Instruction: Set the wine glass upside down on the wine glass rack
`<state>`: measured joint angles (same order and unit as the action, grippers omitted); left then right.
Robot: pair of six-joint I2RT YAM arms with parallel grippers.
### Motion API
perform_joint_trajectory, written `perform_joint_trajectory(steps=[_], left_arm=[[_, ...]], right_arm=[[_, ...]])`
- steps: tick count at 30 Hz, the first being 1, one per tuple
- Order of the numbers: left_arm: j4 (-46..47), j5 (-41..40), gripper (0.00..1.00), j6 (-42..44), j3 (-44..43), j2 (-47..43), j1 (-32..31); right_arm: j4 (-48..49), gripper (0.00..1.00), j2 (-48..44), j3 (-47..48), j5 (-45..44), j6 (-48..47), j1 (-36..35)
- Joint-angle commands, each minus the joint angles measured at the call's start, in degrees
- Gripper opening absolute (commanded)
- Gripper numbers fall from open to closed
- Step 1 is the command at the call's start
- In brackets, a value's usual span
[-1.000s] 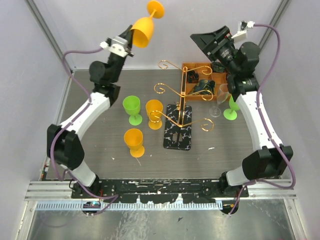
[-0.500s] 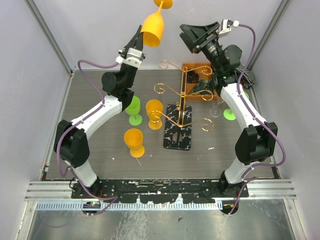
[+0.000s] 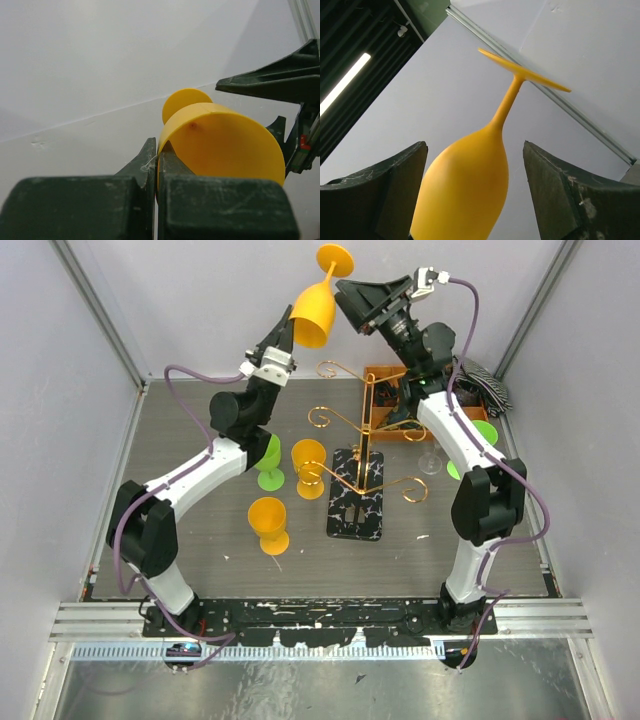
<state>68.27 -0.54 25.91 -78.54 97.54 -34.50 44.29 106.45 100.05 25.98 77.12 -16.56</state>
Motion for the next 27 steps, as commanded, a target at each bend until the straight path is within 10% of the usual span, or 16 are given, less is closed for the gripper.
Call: perform_joint_trajectory(steps=[1, 27], left_arm=[[3.3, 0.2, 0.0, -0.5, 0.5, -2.6, -0.5], [3.2, 3.8, 0.0, -3.3, 1.5, -2.9, -1.6]], right_arm=[[1.8, 0.82, 0.7, 4.8, 0.0, -1.3, -1.4], [3.4, 0.54, 4.7, 6.9, -1.6, -2.2, -1.5]])
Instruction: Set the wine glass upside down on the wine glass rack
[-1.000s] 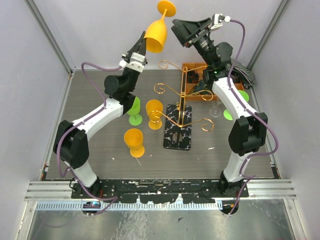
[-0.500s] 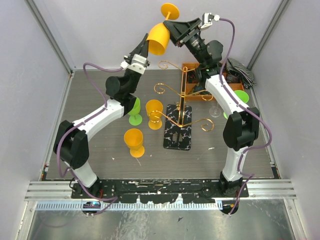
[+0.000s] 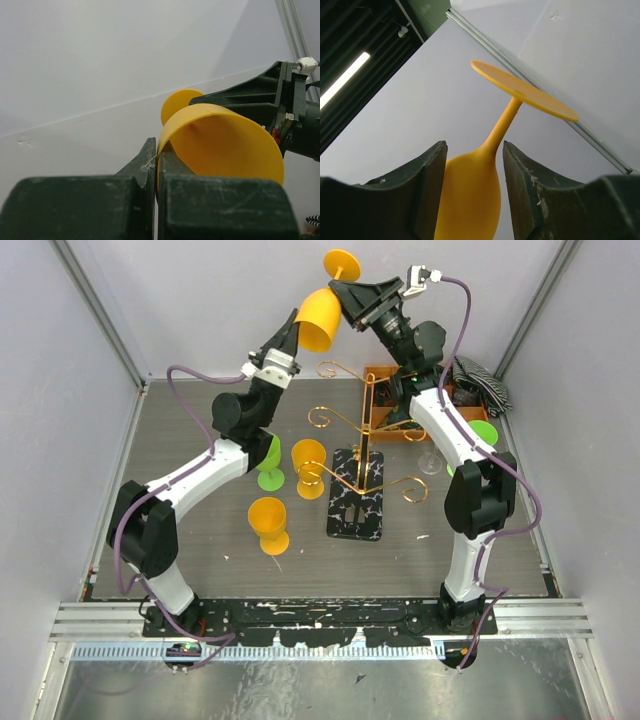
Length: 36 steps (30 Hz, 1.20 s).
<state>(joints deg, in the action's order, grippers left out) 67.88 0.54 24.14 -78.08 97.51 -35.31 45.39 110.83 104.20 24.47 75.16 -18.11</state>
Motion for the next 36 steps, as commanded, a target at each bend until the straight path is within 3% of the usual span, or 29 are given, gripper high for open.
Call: perform_joint_trajectory(steps=[1, 14, 16, 19, 21, 29, 33, 36], left_arm=[[3.6, 2.7, 0.0, -1.5, 1.1, -2.9, -0.9], [2.6, -0.8, 0.0, 0.6, -0.7, -1.4, -1.2], [2.3, -0.8, 0.1, 0.7, -0.8, -1.0, -1.2], [1.5, 0.9, 0.33, 1.3, -0.3, -1.0, -1.4], [1.2, 1.2, 0.39, 1.7, 0.4, -1.2, -1.6], [-0.9, 1.0, 0.69, 2.8, 8.1, -5.4, -1.6], [-6.8, -1.1, 0.74, 2.5, 14.4, -10.6, -1.7], [-15.0, -6.4, 0.76, 1.5, 13.9, -13.7, -1.7]], right_arm=[[2.4, 0.53, 0.4, 2.9, 0.0, 0.0, 0.0], [2.5, 0.29, 0.4, 2.7, 1.6, 0.7, 0.4], [1.9, 0.22, 0.2, 2.7, 1.9, -0.2, 0.5], [0.9, 0.09, -0.1, 2.8, 2.1, -1.8, 0.8], [-0.6, 0.02, -0.7, 2.9, 2.2, -3.6, 1.2], [-8.5, 0.01, -3.6, 5.4, 1.1, -16.3, 5.3], [-15.9, 0.01, -6.1, 7.9, 0.1, -25.7, 8.9], [-22.1, 0.01, -9.8, 7.0, -1.5, -35.1, 10.2]])
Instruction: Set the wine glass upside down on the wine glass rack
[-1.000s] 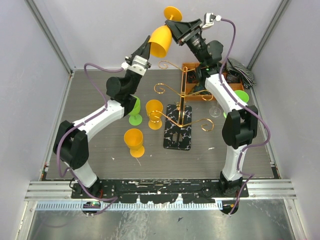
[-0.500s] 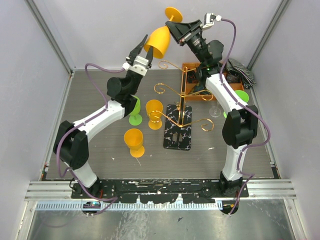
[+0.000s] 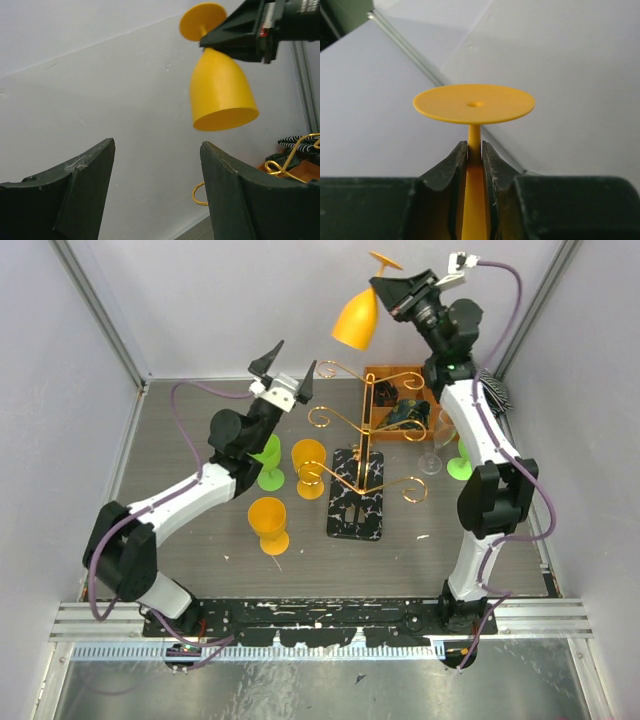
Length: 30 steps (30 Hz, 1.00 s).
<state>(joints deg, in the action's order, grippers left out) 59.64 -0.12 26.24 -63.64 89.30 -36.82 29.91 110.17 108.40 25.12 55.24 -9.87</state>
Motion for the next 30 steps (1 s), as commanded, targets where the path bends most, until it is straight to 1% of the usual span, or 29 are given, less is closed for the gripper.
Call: perform_joint_trajectory(steps=[1, 3, 4, 5, 6, 8, 11, 15, 20, 23, 27, 30], left_arm=[[-9.4, -7.5, 0.76, -0.6, -2.5, -5.9, -0.1], [-14.6, -10.8, 0.78, 0.2, -6.7, -5.8, 0.3], [-16.6, -12.7, 0.78, 0.2, -8.9, -5.2, 0.7], [-18.4, -14.2, 0.79, -0.4, -11.0, -4.9, 1.2], [-19.7, -15.1, 0.8, -1.3, -12.7, -4.3, 1.7], [-22.4, -15.8, 0.8, -4.7, -15.6, -3.6, 3.3], [-26.3, -14.2, 0.81, -10.5, -17.9, -3.0, 5.9], [-26.8, -13.7, 0.81, -14.3, -18.7, -1.7, 8.2], [-25.8, -13.4, 0.81, -15.5, -18.8, 0.2, 9.3], [-25.6, -12.9, 0.82, -15.8, -19.2, 1.0, 9.4], [-25.7, -12.7, 0.82, -16.5, -19.4, 1.6, 9.5], [-25.7, -12.5, 0.82, -16.7, -19.4, 1.8, 9.5]], right_arm=[[-8.8, 0.01, -10.6, 2.2, -2.9, -18.9, 2.0], [-13.4, 0.01, -15.1, 0.0, -5.5, -27.5, 2.0], [-15.0, 0.01, -17.5, -3.0, -7.0, -32.1, 2.0], [-15.8, 0.01, -20.3, -5.1, -8.8, -34.0, 2.0], [-16.3, 0.01, -23.1, -9.6, -10.8, -36.6, 2.0], [-18.1, 0.01, -28.7, -16.2, -15.1, -41.8, 2.3], [-23.5, 0.01, -35.9, -23.4, -20.8, -49.0, 2.4], [-28.5, 0.01, -44.4, -32.7, -25.5, -53.0, 2.5], [-29.8, 0.01, -53.9, -44.3, -28.1, -58.6, 2.5], [-29.6, 0.01, -58.0, -49.5, -29.4, -61.1, 2.5], [-26.3, 0.01, -62.4, -56.4, -31.4, -63.3, 2.5], [-25.1, 0.01, -63.7, -58.8, -31.4, -64.0, 2.5]])
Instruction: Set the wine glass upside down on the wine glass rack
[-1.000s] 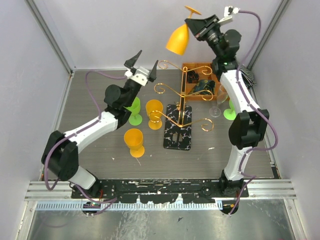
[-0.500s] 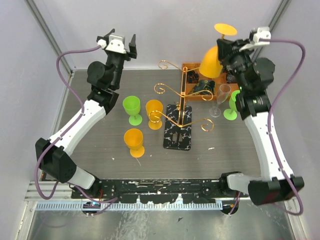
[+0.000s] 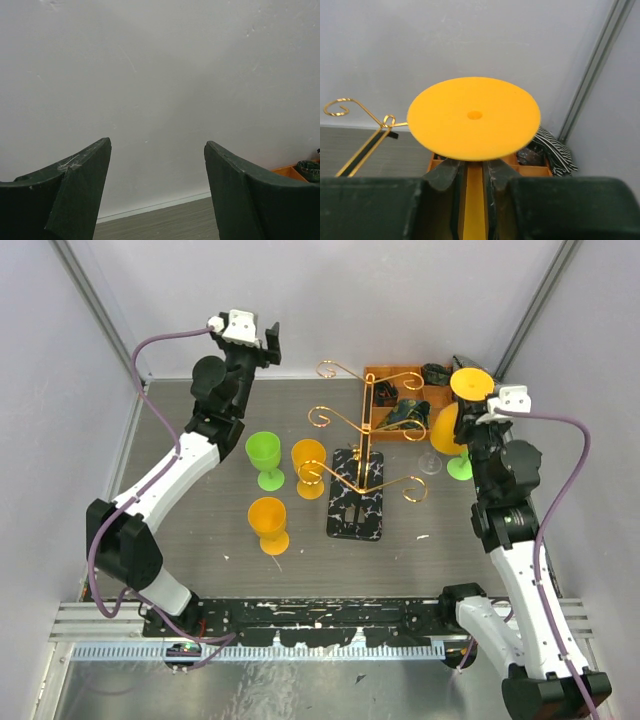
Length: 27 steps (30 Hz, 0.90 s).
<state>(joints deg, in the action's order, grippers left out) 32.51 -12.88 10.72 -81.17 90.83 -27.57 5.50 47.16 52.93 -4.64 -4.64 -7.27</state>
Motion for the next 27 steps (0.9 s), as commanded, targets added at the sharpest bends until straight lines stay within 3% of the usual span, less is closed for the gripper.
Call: perform_joint_trajectory(steps=[1, 9, 14, 27], left_arm=[[1.3, 0.3, 0.82, -1.3, -1.8, 0.2, 0.2], [1.1, 0.2, 0.82, -1.3, -0.5, -0.4, 0.4], [1.2, 0.3, 0.83, -1.3, -0.1, -0.7, 0.7], [2.2, 0.8, 0.84, -1.4, 1.4, -1.0, 1.4]], right_arm=[[-0.6, 0.01, -0.7, -3.6, -1.4, -4.3, -0.1], [-0.3, 0.01, -0.9, -5.6, -1.6, -5.8, -0.1], [5.1, 0.01, -1.0, -10.7, 0.8, -2.5, 0.9], [18.6, 0.01, 6.6, -11.9, 23.1, 4.7, 7.1]])
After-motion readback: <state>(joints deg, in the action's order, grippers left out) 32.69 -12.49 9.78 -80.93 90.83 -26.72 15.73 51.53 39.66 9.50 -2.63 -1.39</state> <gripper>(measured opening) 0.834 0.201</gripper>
